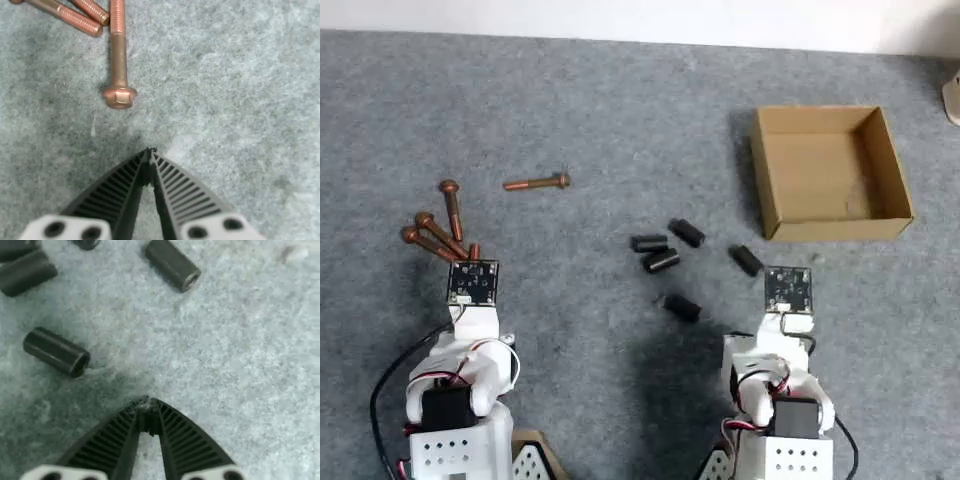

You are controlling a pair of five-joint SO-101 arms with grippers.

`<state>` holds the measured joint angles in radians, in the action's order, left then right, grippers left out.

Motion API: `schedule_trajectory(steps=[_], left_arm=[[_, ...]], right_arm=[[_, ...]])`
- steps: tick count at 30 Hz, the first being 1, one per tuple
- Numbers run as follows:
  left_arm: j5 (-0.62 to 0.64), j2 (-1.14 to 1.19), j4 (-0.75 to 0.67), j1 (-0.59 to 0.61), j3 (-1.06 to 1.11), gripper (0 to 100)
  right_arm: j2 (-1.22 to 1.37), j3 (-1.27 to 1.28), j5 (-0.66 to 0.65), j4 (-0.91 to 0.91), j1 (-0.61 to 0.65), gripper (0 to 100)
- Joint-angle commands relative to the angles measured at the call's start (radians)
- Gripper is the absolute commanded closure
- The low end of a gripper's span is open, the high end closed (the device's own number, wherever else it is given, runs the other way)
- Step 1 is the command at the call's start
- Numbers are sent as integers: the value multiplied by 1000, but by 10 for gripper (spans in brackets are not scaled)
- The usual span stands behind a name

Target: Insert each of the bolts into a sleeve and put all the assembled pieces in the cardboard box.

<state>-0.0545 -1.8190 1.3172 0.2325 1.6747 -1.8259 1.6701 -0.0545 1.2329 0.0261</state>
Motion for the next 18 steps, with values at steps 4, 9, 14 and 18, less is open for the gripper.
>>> schedule_trajectory(steps=[4, 9, 14, 18], left_arm=[[-224, -2, -129, 13, -21, 961], [-229, -2, -41, 13, -119, 889], [-301, -1, -41, 13, -173, 864], [-319, 1, -40, 13, -228, 860]], right_arm=[[-7, 96, -239, -260, 150, 951], [-1, 91, -124, -282, 166, 877], [-5, 96, -132, -282, 180, 878], [-2, 97, -153, -282, 180, 878]])
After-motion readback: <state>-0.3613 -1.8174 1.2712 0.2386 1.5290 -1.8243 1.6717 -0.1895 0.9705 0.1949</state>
